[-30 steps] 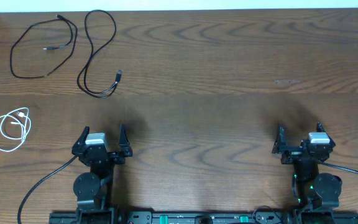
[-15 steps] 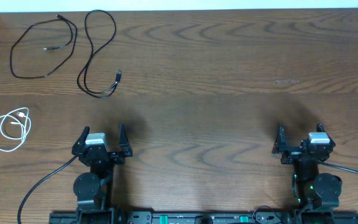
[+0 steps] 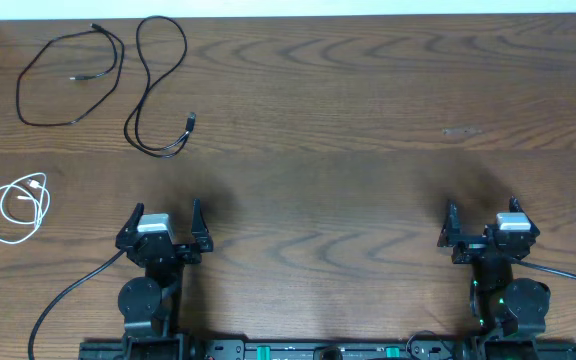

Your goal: Untangle cables

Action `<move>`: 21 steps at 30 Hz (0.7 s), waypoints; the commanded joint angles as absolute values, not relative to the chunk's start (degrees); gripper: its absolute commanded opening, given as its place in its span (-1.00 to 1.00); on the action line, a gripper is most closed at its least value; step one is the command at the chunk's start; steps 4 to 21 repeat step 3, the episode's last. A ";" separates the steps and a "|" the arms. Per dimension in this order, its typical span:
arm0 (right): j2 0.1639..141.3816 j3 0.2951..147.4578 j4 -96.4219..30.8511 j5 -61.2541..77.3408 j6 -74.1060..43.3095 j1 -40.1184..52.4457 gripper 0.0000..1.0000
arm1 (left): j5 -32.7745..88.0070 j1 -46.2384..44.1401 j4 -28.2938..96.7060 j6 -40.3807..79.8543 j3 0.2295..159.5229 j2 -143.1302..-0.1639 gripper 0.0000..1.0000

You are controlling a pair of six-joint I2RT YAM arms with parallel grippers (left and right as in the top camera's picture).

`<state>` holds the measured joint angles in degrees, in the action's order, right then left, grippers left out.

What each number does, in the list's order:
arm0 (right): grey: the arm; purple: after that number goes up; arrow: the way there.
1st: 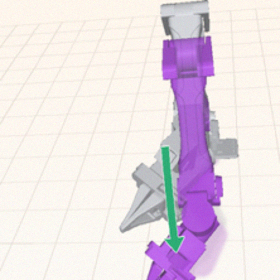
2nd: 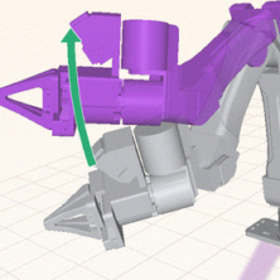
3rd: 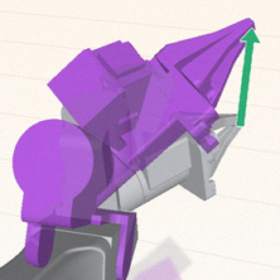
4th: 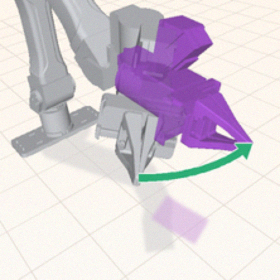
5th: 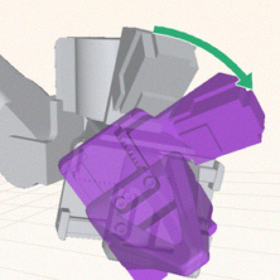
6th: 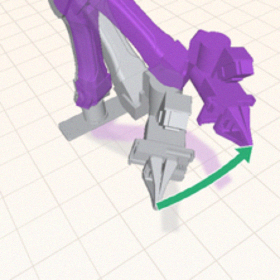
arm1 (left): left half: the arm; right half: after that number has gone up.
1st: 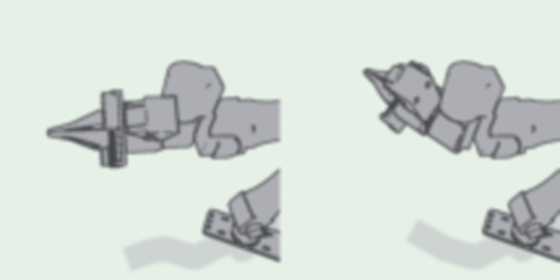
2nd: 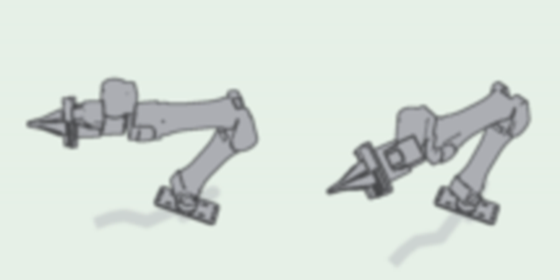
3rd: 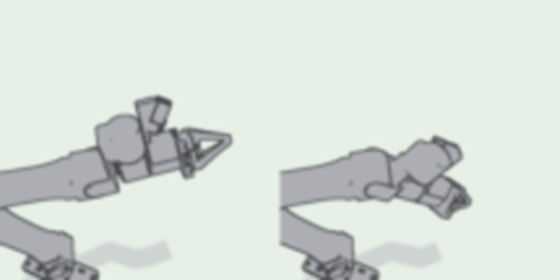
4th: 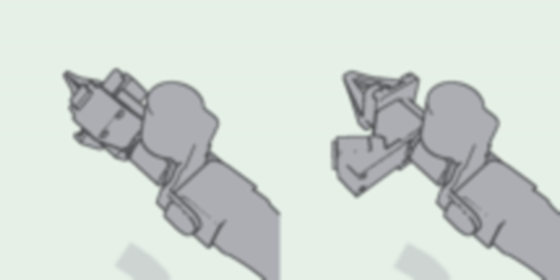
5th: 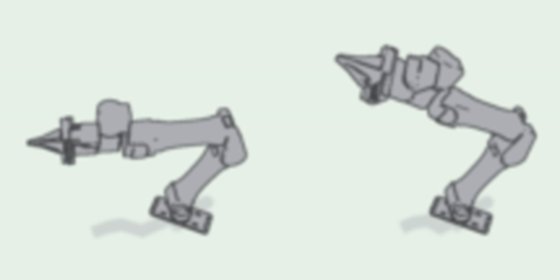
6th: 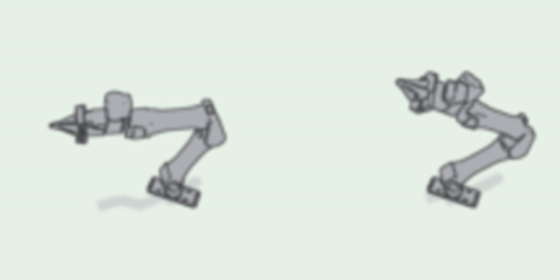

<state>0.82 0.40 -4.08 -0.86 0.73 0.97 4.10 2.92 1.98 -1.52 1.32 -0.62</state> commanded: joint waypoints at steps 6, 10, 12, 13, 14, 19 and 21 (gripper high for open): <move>0.27 0.32 -4.34 -0.47 1.80 0.80 0.99 | 4.25 3.16 3.84 -1.87 0.23 -0.23 0.96; 0.27 0.32 -4.34 -0.47 1.80 0.80 0.99 | 4.25 3.16 3.84 -1.87 0.23 -0.23 0.96; 0.27 0.32 -4.34 -0.47 1.80 0.80 0.99 | 4.25 3.16 3.84 -1.87 0.23 -0.23 0.96; 0.27 0.32 -4.34 -0.47 1.80 0.80 0.99 | 4.25 3.16 3.84 -1.87 0.23 -0.23 0.96; 0.27 0.32 -4.34 -0.47 1.80 0.80 0.99 | 4.25 3.16 3.84 -1.87 0.23 -0.23 0.96; 0.27 0.32 -4.34 -0.47 1.80 0.80 0.99 | 4.25 3.16 3.84 -1.87 0.23 -0.23 0.96; 0.27 0.32 -4.34 -0.47 1.80 0.80 0.99 | 4.25 3.16 3.84 -1.87 0.23 -0.23 0.96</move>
